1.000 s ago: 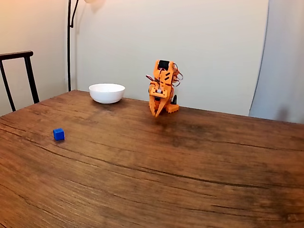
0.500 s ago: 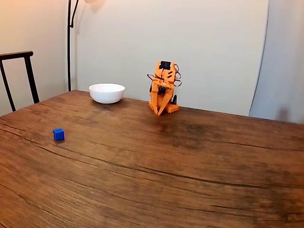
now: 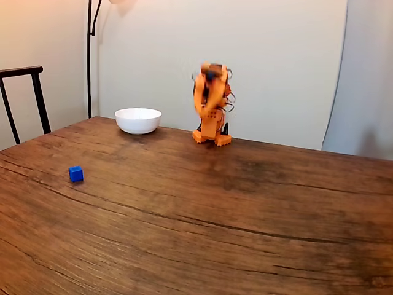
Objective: Grasp the cube and drop it in the bowl
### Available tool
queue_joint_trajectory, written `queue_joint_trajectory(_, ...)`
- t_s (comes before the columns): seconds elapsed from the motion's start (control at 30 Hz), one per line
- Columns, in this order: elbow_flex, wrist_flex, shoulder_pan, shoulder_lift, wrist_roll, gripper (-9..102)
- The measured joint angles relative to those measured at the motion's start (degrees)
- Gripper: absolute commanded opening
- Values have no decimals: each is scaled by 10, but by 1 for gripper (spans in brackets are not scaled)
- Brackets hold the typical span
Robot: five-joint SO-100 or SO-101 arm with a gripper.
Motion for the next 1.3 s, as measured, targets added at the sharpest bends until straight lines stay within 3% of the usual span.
queue_joint_trajectory(0.23,-129,0,67,-62,9,-1)
queue_joint_trajectory(0.57,-350,-6,120,-381,6,0)
queue_joint_trajectory(0.93,-468,-182,146,-676,10,0)
queue_joint_trajectory(1.3,-571,-207,173,-831,-24,0)
